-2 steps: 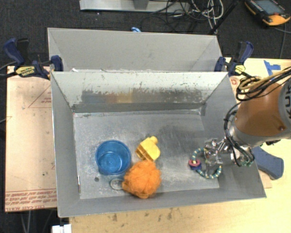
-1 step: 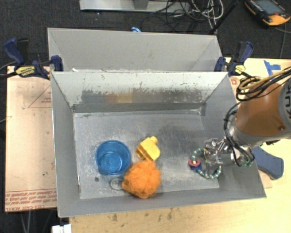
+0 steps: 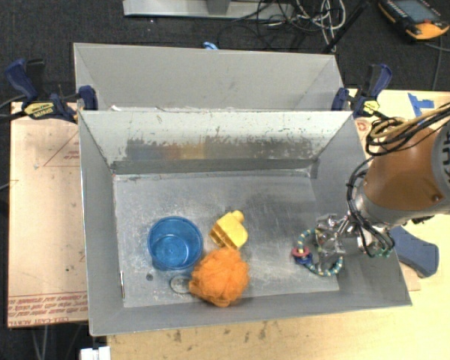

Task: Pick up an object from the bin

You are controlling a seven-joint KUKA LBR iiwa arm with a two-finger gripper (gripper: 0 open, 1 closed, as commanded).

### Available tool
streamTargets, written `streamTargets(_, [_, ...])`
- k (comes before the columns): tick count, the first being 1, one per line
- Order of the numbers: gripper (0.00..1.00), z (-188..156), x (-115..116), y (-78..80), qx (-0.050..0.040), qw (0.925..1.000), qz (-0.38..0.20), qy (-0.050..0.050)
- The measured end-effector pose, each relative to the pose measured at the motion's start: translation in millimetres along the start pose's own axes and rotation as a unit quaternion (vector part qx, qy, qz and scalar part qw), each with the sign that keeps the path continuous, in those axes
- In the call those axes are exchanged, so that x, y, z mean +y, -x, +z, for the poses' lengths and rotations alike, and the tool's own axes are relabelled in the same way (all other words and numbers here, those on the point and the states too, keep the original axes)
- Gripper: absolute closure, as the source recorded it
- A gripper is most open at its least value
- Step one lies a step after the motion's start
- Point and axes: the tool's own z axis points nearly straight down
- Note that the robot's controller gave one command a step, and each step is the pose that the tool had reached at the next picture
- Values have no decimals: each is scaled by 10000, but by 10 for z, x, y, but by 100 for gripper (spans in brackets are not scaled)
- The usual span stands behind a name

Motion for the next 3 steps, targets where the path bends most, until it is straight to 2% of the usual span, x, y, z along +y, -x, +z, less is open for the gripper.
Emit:
streamTargets(1, [100, -182, -4, -21, 23, 10000, 1, -16])
streamTargets(2, [100, -346, -14, 3, -20, 10000, 3, -34])
streamTargets(3, [100, -461, -12, -1, -23, 10000, 3, -37])
